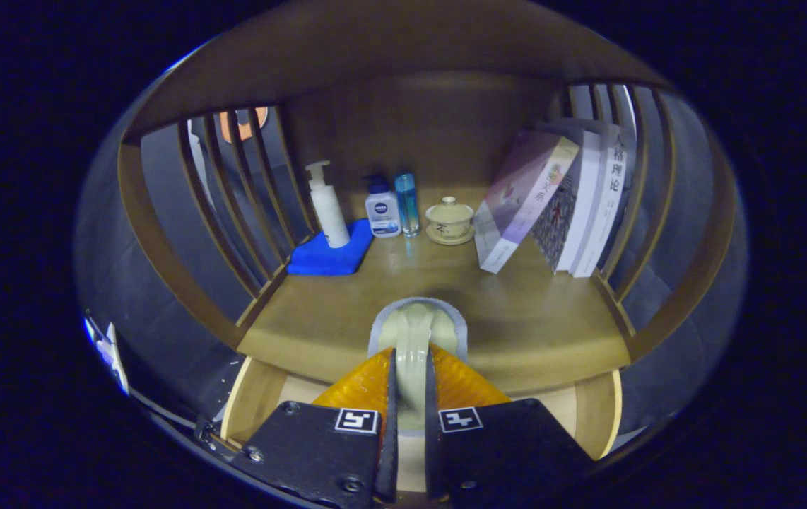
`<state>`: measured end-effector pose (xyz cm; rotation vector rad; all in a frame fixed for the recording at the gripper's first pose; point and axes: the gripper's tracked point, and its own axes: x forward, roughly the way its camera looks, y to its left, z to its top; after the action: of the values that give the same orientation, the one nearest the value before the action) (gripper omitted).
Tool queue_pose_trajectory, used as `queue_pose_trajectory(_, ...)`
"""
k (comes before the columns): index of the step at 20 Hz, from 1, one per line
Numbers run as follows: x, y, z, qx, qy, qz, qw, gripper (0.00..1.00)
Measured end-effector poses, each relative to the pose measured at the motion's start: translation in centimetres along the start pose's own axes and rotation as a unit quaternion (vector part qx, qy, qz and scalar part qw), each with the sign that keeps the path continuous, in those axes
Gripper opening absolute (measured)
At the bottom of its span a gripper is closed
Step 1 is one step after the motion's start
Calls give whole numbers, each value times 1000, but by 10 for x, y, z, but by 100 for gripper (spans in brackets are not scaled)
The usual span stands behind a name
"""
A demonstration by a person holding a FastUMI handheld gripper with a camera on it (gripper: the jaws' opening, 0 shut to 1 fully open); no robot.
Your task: Pull open the drawer, take out the items inside it, and place them on the countertop above the cabinet.
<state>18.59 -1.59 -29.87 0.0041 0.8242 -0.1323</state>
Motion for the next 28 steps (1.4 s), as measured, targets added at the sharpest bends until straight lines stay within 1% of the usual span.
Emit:
queue_pose_trajectory(6, 37, -5, 26, 14, 3, -11, 1000, 18)
queue_pose_trajectory(9, 55, -3, 25, 16, 16, -12, 1000, 18)
queue_pose_trajectory(12, 70, -5, 30, 9, 15, -25, 1000, 18)
queue_pose_trajectory(15, 83, -7, 28, 2, 27, -30, 999, 18)
queue_pose_trajectory(20, 94, -14, 36, -6, 13, -45, 999, 18)
queue_pose_trajectory(22, 97, -18, 35, -11, 15, -56, 998, 22)
queue_pose_trajectory(23, 98, -18, 35, -10, 16, -58, 998, 26)
queue_pose_trajectory(24, 95, -16, 35, -5, 15, -53, 998, 28)
queue_pose_trajectory(25, 92, -15, 34, -1, 15, -52, 999, 38)
queue_pose_trajectory(28, 74, -10, 31, 16, 10, -37, 999, 51)
